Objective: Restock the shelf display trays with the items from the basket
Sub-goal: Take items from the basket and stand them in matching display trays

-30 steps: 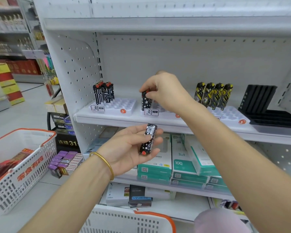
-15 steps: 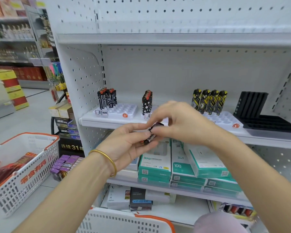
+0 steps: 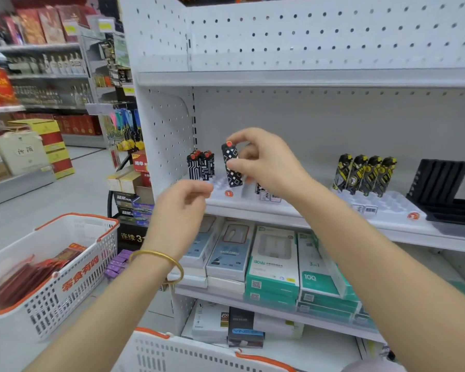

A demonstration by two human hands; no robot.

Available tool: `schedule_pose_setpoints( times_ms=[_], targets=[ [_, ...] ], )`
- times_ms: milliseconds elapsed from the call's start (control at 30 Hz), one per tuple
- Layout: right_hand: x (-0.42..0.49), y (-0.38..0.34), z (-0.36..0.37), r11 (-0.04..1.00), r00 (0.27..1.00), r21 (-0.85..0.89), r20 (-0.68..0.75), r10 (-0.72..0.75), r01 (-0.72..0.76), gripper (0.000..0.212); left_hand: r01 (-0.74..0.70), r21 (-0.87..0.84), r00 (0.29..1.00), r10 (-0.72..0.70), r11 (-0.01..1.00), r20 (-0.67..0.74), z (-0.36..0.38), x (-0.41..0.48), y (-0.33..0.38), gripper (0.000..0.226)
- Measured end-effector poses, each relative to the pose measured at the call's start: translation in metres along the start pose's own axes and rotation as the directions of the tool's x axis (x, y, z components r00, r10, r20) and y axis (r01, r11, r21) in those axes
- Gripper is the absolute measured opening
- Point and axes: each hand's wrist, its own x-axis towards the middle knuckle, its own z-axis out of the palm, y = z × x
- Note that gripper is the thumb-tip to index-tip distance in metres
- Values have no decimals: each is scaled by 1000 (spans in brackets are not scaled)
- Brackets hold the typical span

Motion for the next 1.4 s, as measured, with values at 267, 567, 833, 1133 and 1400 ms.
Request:
schedule_pose_setpoints(
  times_ms=[267, 567, 833, 1133, 1400],
  targets=[
    [54, 10, 29, 986, 991, -105, 6, 133, -132, 16, -380, 635, 924, 304, 673, 232, 4, 20, -42, 59],
    [74, 20, 55, 965, 995, -246, 14, 98, -91, 19, -402, 631, 905, 391, 664, 165, 9, 22, -54, 57],
    [77, 27, 64, 948, 998, -313, -14, 63, -64, 20, -402, 647, 903, 396, 647, 165, 9, 21, -56, 58],
    [75, 19, 69, 932, 996, -355, 11, 89, -79, 18, -402, 667, 902, 399, 628, 167, 10, 22, -57, 58],
    [55, 3, 69, 659, 999, -752, 23, 22, 3, 28, -424, 674, 890, 416, 605, 186, 11, 25, -61, 60]
  ],
)
